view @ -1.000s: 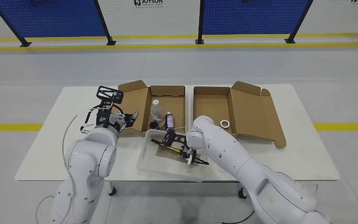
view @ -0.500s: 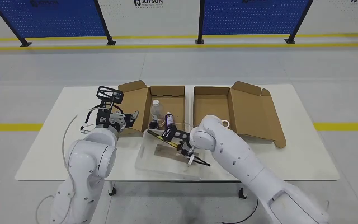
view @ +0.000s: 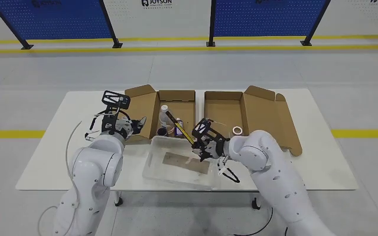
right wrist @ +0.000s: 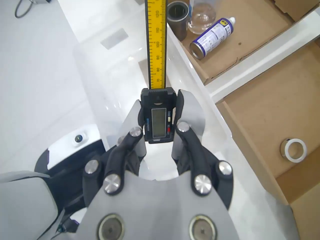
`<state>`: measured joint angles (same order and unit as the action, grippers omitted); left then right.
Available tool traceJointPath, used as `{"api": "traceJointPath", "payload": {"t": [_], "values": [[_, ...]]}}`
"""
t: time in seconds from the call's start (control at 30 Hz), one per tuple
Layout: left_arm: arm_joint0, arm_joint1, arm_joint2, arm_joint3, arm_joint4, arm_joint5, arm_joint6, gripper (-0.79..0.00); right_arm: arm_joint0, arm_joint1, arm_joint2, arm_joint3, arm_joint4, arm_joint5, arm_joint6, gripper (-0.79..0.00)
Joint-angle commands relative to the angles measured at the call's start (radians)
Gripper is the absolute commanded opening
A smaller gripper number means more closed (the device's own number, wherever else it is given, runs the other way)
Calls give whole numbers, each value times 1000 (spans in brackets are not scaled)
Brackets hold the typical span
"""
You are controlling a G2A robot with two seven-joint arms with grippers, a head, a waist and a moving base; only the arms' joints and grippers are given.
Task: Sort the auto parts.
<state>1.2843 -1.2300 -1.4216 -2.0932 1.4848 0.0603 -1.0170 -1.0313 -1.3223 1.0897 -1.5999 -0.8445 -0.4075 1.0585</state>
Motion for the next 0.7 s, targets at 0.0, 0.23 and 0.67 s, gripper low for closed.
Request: {"api": "traceJointPath", "payload": {"t": [0.0, 0.23, 0.67], "values": [[0, 0, 0, 0, 0, 0, 0, 0, -30, 6, 35, -12, 36, 1, -37, -785], [0, 0, 0, 0, 0, 0, 0, 0, -83, 20, 81, -26, 89, -9, -110, -785], [0, 0, 0, 0, 0, 0, 0, 0, -83, 35, 84, -44, 53, 43, -127, -785]]}}
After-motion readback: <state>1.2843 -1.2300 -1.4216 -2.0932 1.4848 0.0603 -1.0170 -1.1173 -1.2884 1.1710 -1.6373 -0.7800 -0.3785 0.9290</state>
